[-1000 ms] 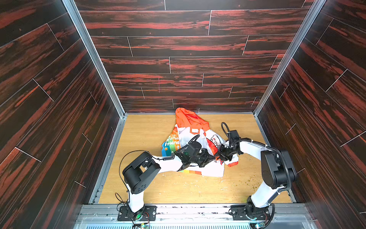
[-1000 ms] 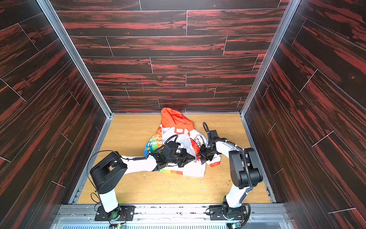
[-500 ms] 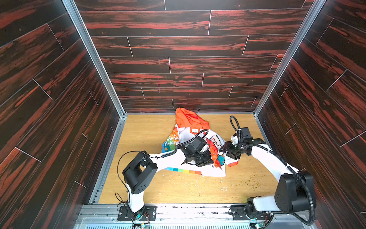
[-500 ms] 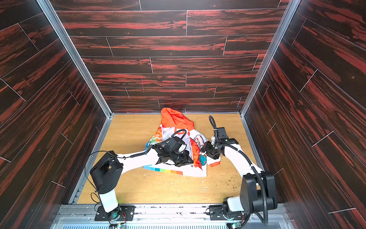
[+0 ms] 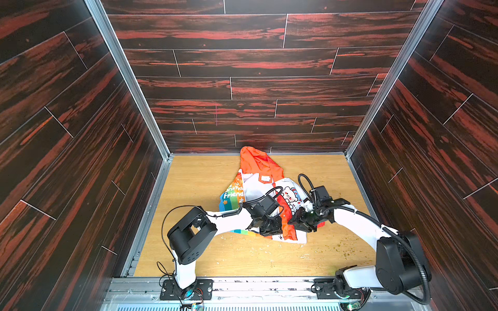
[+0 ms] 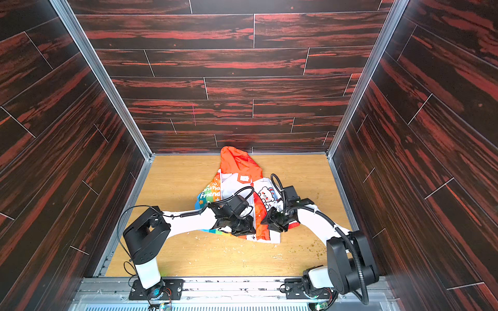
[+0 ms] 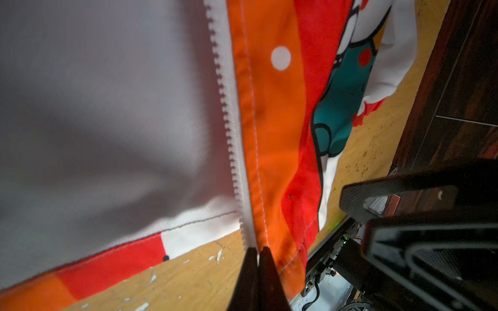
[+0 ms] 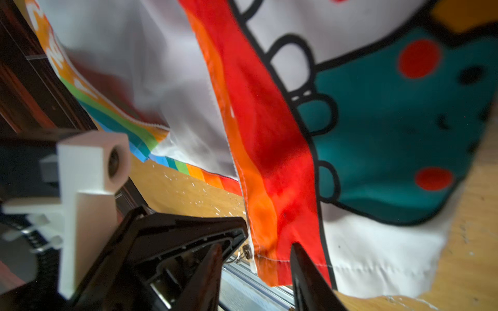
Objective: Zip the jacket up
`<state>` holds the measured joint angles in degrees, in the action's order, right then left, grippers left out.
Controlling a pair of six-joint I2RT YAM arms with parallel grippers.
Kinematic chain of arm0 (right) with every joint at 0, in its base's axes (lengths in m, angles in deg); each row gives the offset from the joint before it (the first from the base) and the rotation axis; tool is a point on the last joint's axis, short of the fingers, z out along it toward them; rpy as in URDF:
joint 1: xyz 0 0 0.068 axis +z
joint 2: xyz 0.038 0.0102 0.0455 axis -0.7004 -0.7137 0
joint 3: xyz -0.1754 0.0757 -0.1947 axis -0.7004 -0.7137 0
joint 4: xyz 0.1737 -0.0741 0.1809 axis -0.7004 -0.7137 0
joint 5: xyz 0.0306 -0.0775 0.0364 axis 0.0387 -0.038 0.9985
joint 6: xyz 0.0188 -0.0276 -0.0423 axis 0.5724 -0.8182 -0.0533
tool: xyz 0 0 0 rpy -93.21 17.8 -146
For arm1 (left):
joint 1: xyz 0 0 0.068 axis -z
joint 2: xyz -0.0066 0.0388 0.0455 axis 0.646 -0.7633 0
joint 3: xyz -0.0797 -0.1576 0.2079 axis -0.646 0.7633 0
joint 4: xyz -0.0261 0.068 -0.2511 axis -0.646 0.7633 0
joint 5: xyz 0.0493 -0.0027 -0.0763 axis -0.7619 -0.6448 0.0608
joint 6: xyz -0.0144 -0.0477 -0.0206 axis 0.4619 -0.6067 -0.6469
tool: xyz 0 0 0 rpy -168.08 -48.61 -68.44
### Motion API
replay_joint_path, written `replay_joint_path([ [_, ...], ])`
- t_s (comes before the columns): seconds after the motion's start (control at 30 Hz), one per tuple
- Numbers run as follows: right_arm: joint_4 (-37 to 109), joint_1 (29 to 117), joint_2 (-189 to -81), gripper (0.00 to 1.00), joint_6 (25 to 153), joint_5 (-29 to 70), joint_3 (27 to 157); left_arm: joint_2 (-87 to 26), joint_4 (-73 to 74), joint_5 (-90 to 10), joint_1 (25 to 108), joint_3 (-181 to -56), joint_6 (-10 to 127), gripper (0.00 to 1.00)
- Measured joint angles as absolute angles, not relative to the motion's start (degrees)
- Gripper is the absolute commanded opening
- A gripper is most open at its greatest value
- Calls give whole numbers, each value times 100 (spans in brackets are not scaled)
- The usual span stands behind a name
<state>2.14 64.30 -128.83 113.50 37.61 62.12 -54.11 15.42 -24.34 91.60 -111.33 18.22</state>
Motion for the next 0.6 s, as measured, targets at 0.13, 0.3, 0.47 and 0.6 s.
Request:
replay_joint_path([
  [0.13,442,6576,-13250,45,11465,3827,6225,-5411,1507,-2484,9164,-11087,1818,0],
  [0.3,658,6670,-13622,44,11601,3864,6260,-5411,1456,-2519,9181,-11072,1818,0],
  [0.47,885,6696,-13995,39,11688,3860,6310,-5411,1406,-2515,9210,-11048,1818,0],
  [0.6,1021,6699,-14266,33,11771,3836,6310,-5411,1349,-2469,9225,-11048,1820,0],
])
